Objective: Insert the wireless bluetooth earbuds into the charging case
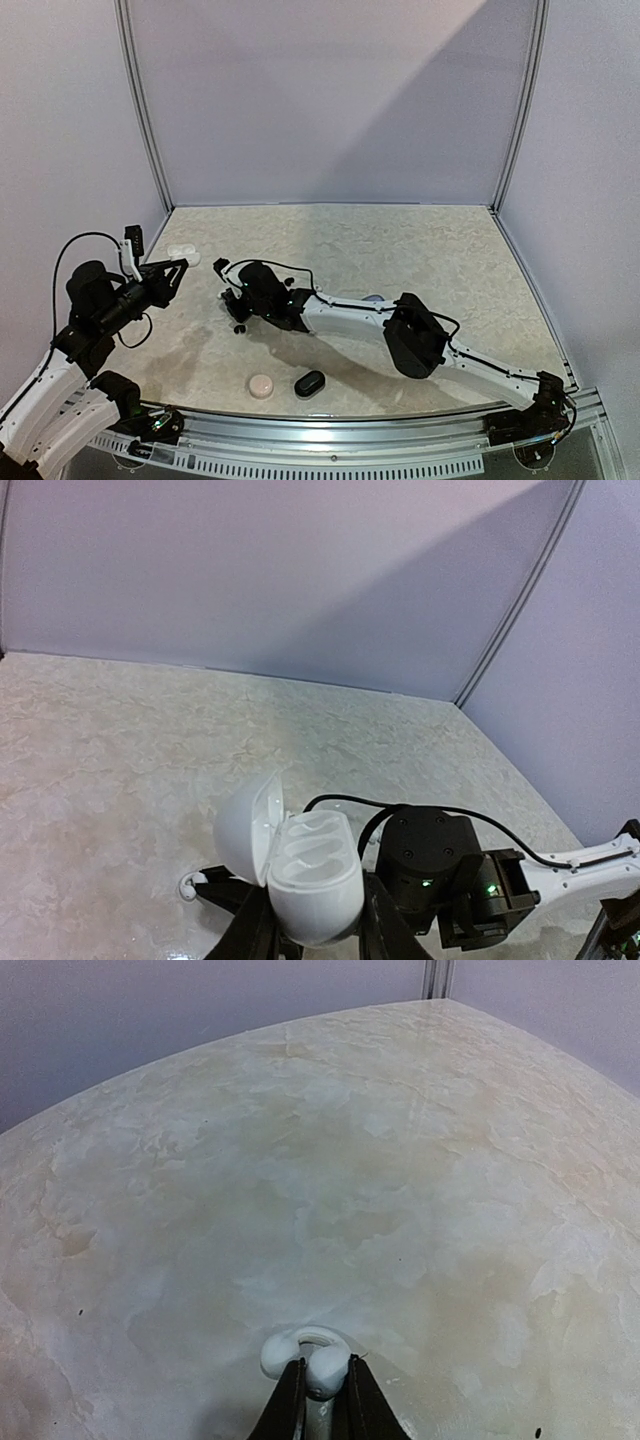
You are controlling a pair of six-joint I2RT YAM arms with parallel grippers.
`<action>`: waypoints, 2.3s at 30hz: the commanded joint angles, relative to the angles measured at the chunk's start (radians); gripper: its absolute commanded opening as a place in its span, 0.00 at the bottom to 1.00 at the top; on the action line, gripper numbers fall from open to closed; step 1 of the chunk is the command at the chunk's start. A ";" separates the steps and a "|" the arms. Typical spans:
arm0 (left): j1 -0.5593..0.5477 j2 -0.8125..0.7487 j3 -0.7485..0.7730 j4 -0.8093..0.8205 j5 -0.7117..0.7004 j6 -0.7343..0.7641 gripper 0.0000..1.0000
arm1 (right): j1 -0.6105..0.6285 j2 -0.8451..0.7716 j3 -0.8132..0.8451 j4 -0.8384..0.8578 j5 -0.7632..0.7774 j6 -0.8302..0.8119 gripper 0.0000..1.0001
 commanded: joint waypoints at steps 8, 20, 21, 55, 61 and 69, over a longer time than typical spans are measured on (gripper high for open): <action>0.013 0.006 -0.006 0.007 -0.006 0.006 0.00 | 0.015 -0.087 -0.187 0.079 -0.007 -0.048 0.08; 0.012 -0.003 -0.010 0.012 0.001 0.015 0.00 | 0.012 -0.359 -0.473 0.181 -0.132 -0.021 0.04; 0.013 -0.004 -0.009 0.012 0.003 0.015 0.00 | 0.011 -0.372 -0.497 0.195 -0.140 -0.015 0.04; 0.012 -0.039 -0.009 0.003 0.022 0.045 0.00 | -0.107 -0.951 -1.365 -0.039 -0.401 -0.292 0.02; 0.012 -0.032 -0.012 0.011 0.023 0.043 0.00 | -0.109 -0.987 -1.335 -0.089 -0.367 -0.254 0.04; 0.013 -0.034 -0.012 0.012 0.044 0.054 0.00 | -0.110 -0.888 -1.065 -0.295 -0.259 -0.164 0.17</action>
